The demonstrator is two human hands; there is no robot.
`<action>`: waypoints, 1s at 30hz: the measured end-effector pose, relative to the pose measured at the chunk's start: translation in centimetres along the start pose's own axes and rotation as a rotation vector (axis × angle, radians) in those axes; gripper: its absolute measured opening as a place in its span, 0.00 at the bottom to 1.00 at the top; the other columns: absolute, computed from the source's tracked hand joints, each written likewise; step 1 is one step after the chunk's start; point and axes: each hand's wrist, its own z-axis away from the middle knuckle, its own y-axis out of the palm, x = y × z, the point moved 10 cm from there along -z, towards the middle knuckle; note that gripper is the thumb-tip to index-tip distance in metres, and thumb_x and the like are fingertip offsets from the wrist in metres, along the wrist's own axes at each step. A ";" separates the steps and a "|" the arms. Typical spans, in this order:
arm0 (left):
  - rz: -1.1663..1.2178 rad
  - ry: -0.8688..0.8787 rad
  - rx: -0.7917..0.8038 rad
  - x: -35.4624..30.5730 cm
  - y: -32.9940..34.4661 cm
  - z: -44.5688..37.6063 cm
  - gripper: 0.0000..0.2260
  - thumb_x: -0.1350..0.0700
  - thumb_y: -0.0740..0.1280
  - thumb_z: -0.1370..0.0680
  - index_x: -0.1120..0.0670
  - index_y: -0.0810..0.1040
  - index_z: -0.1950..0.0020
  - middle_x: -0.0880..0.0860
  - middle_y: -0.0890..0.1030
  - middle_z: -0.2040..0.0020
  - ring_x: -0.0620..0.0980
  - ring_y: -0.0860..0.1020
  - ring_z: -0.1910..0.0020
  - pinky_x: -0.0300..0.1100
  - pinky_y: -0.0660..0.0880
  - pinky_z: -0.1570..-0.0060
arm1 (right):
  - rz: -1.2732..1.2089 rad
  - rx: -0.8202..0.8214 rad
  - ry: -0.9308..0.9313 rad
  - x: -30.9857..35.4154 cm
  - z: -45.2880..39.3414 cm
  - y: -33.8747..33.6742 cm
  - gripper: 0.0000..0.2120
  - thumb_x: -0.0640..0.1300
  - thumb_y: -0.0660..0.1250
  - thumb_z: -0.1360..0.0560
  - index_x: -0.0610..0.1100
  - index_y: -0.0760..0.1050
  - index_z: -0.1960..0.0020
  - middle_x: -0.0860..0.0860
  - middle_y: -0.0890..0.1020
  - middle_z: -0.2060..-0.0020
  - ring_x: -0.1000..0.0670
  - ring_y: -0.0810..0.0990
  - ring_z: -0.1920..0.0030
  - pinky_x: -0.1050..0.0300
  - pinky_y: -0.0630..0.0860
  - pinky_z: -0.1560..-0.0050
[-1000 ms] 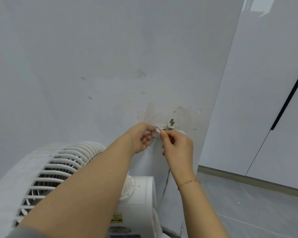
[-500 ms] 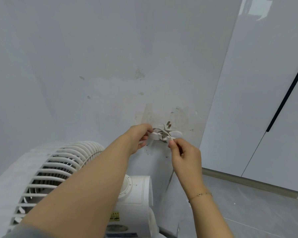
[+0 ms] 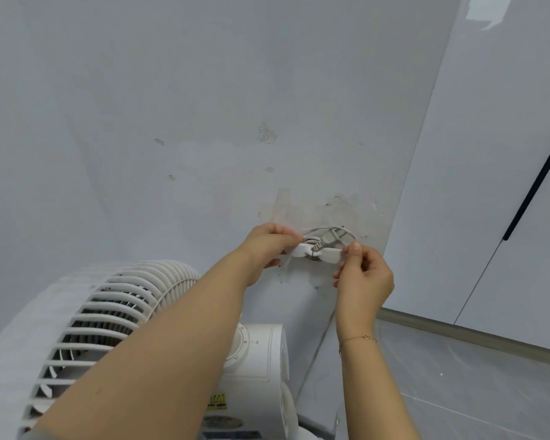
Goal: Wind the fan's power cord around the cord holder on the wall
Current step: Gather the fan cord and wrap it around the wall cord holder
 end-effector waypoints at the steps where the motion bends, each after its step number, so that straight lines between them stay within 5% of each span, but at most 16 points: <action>1: -0.008 0.026 -0.003 -0.2 0.0 0.0 0.03 0.55 0.69 0.25 0.50 0.76 0.55 0.48 0.78 0.57 0.46 0.76 0.57 0.38 0.71 0.57 | 0.001 0.004 -0.006 0.0 -0.1 0.0 0.13 0.46 0.62 0.22 0.45 0.77 0.64 0.50 0.76 0.74 0.47 0.76 0.73 0.41 0.78 0.65; 5: -0.116 0.216 -0.063 -1.9 0.2 0.1 0.03 0.58 0.70 0.25 0.55 0.78 0.53 0.48 0.75 0.65 0.42 0.73 0.65 0.27 0.71 0.67 | 0.064 0.183 -0.143 1.8 0.4 2.1 0.11 0.43 0.63 0.22 0.48 0.77 0.62 0.53 0.76 0.72 0.48 0.74 0.70 0.48 0.74 0.67; 14: -0.232 0.321 -0.173 -3.2 -0.2 0.2 0.05 0.54 0.74 0.29 0.54 0.81 0.59 0.53 0.81 0.60 0.48 0.76 0.61 0.43 0.75 0.53 | 0.233 0.108 -0.499 4.4 2.0 1.9 0.06 0.37 0.61 0.21 0.38 0.76 0.53 0.50 0.74 0.49 0.69 0.71 0.54 0.76 0.67 0.59; 18: -0.195 0.358 -0.231 -3.9 -0.8 0.5 0.07 0.58 0.76 0.32 0.55 0.80 0.59 0.53 0.80 0.61 0.47 0.75 0.64 0.40 0.76 0.55 | 0.137 0.198 -0.531 4.6 2.3 2.4 0.07 0.36 0.59 0.20 0.41 0.77 0.50 0.52 0.77 0.47 0.66 0.74 0.49 0.69 0.72 0.54; 23: -0.217 0.377 -0.220 -4.2 -0.7 0.5 0.07 0.59 0.76 0.32 0.53 0.78 0.64 0.51 0.80 0.65 0.44 0.75 0.68 0.36 0.74 0.59 | 0.077 0.244 -0.355 2.7 1.7 3.1 0.07 0.43 0.55 0.18 0.47 0.71 0.51 0.51 0.77 0.65 0.51 0.75 0.66 0.57 0.71 0.65; 30: -0.283 0.405 -0.254 -4.9 -0.5 0.4 0.08 0.56 0.77 0.34 0.54 0.79 0.64 0.55 0.82 0.64 0.45 0.75 0.67 0.32 0.71 0.64 | -0.043 0.131 -0.097 1.4 -0.1 2.3 0.08 0.42 0.59 0.20 0.43 0.76 0.55 0.50 0.83 0.64 0.49 0.78 0.68 0.51 0.77 0.64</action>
